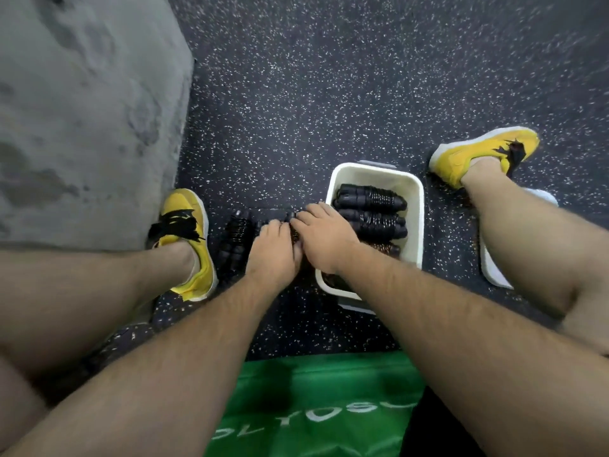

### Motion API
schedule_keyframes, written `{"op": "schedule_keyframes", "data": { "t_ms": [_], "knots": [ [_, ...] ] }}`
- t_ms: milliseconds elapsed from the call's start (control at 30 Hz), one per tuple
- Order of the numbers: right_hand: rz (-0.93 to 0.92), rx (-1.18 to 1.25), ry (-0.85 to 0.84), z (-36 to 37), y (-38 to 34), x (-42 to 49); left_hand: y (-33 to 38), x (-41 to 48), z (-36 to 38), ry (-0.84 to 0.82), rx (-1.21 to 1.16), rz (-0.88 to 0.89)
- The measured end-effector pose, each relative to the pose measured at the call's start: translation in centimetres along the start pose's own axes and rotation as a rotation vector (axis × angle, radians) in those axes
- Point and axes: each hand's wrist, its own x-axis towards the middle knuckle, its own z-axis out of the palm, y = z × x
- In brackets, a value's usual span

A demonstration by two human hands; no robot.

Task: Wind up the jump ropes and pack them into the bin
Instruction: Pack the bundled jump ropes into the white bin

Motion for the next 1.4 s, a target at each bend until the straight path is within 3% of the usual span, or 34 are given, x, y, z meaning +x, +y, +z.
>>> {"op": "schedule_keyframes", "data": {
  "t_ms": [267,600,833,1133,1267,1400],
  "knots": [
    [0.007,-0.170,-0.468,1.2,-1.2,7.7,-3.3,1.5,3.2,-0.121,0.017,-0.095],
    [-0.022,-0.165,-0.719,3.8,0.7,11.2,-3.1,3.6,4.7,-0.129,0.073,-0.114],
    [0.030,0.077,-0.398,-0.6,2.3,10.2,-2.6,3.9,2.2,-0.034,-0.052,-0.145],
    [0.426,0.465,0.034,-8.0,8.4,1.5,4.6,7.3,-4.9,0.198,-0.073,0.175],
    [0.590,0.526,0.207,-6.7,12.0,-3.7,9.7,9.7,-5.7,0.146,-0.082,0.368],
    [0.649,0.468,0.170,-3.9,13.9,-6.0,12.4,11.1,-4.8,-0.002,-0.035,0.408]
  ]
}}
